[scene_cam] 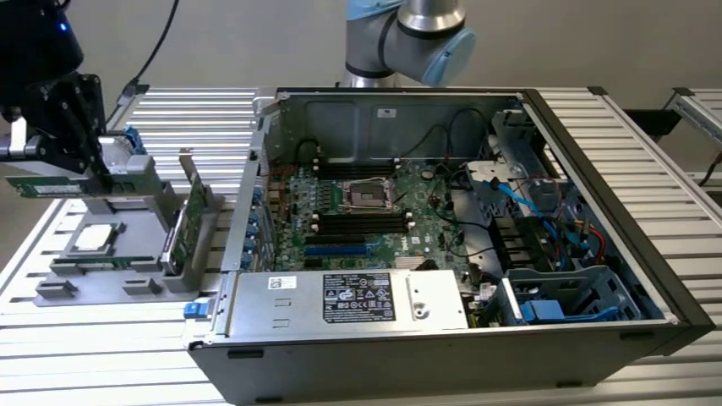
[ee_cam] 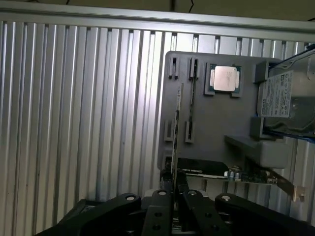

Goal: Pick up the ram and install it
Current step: 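Pick up the ram and move it above insertion slot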

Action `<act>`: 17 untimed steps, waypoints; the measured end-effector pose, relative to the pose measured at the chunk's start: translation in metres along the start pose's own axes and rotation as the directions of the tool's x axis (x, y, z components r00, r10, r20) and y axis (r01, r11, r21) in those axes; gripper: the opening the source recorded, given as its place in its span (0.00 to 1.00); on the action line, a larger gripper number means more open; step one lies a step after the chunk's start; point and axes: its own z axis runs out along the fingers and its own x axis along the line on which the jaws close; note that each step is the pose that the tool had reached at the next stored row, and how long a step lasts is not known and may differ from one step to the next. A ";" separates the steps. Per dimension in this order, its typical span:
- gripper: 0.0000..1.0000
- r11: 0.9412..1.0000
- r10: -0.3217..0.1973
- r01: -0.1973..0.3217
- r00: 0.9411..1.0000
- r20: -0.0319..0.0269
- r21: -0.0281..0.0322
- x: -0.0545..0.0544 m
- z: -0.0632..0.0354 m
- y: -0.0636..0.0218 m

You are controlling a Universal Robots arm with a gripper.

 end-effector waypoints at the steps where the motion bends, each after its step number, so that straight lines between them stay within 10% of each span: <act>1: 0.13 1.000 0.000 0.000 1.000 0.001 0.000 0.000 -0.0045 -0.0031; 17: 0.13 1.000 -0.003 0.003 1.000 0.019 0.001 0.002 -0.0211 -0.0691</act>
